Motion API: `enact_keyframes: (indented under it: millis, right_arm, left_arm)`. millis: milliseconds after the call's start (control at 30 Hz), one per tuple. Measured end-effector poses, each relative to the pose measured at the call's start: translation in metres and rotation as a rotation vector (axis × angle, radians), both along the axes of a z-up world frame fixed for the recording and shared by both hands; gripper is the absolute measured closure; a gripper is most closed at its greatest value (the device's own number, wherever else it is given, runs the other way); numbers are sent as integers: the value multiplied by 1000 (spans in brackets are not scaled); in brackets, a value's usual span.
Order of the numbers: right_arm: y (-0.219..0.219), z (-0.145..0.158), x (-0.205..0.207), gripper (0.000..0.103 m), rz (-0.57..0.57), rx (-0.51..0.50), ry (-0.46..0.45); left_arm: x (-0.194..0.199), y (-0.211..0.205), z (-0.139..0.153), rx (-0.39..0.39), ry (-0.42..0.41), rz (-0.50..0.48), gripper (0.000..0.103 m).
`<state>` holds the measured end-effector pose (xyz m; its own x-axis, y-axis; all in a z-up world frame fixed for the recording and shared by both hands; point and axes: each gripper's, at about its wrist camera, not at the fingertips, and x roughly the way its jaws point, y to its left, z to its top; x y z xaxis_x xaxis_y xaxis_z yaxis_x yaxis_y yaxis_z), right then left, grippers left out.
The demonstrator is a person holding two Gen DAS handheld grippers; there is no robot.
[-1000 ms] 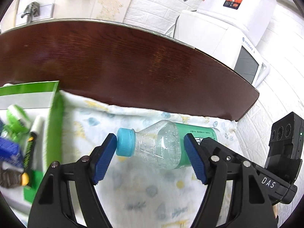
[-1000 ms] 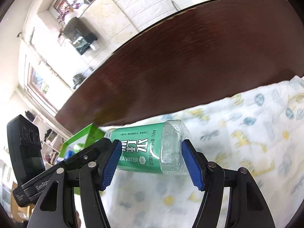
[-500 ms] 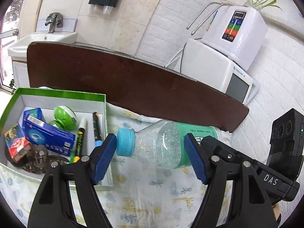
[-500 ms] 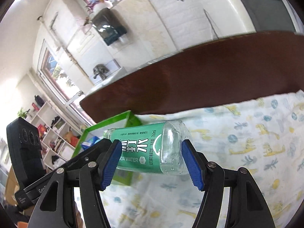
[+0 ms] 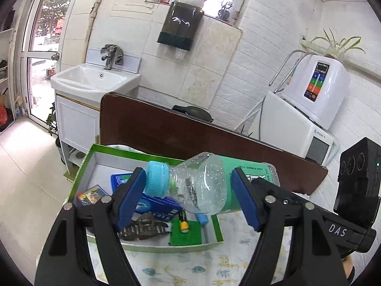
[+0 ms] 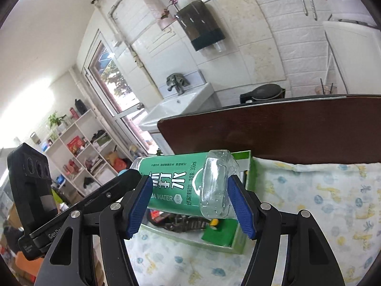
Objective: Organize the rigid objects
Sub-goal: 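Lift the bottle into the green box and open the right gripper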
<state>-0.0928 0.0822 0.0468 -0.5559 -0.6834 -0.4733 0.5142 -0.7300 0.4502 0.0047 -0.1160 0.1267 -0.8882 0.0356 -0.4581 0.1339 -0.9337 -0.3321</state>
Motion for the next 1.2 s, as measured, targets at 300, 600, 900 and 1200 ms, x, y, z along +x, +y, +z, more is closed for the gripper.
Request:
enact_keyframes:
  millis: [300,600,900,1200]
  right_arm:
    - [-56,-8,-18,35,78,19,-22]
    - [-97,-28,-48,35,118,47,-78]
    - [-124,-57,-84,35,128,91,-142]
    - [-139,-84,-109,35,139,122,-194]
  left_arm:
    - [-5,-46,-7,23,-7,60,30]
    - [-29,-84,-29,56,-55,93,30]
    - [-61,-111,-59,85,-112,94,30]
    - [-82,-127,-79,89,-177,109,30]
